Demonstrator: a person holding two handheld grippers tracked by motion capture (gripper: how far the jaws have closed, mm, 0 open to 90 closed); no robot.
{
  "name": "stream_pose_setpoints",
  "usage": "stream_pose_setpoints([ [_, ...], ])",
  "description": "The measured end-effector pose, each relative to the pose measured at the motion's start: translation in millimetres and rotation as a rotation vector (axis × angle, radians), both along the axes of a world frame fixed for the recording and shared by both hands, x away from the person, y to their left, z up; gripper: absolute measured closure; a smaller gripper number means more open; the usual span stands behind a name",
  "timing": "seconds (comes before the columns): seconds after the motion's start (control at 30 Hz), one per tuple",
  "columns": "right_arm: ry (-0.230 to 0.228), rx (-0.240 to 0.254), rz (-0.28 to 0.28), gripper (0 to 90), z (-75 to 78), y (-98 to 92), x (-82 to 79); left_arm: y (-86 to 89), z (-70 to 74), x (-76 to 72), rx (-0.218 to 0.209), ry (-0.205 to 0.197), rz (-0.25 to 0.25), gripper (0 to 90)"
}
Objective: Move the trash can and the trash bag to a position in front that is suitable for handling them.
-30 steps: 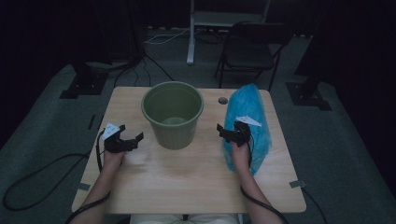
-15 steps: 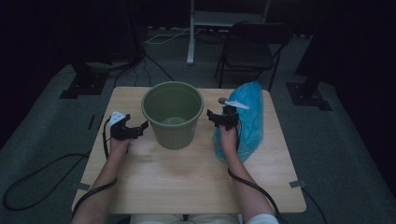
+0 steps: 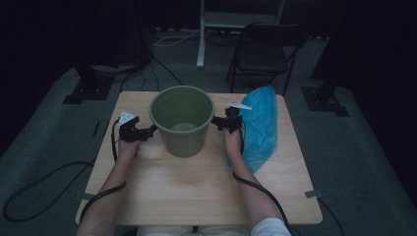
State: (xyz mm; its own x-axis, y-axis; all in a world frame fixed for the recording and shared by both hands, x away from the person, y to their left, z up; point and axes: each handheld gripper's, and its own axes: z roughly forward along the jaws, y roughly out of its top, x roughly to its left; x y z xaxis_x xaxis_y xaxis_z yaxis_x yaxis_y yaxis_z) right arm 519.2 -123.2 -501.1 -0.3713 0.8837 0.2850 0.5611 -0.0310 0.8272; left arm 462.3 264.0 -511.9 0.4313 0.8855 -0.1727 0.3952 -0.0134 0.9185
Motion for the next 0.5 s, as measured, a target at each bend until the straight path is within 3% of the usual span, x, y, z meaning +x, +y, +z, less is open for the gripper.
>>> stream_pose_setpoints([
  [0.13,0.0,0.023,0.045,14.9,0.2,2.6,-1.4,-2.7,2.2,-1.2,0.027,-0.006,0.009,0.4],
  [0.27,0.0,0.026,0.054,15.9,-0.1,-0.7,-5.5,-5.4,2.8,-3.4,0.027,0.001,-0.005,0.4],
  [0.5,-0.012,-0.016,0.063,17.4,3.8,-4.9,-20.9,-9.3,3.9,-10.3,0.04,0.006,-0.017,0.5],
])
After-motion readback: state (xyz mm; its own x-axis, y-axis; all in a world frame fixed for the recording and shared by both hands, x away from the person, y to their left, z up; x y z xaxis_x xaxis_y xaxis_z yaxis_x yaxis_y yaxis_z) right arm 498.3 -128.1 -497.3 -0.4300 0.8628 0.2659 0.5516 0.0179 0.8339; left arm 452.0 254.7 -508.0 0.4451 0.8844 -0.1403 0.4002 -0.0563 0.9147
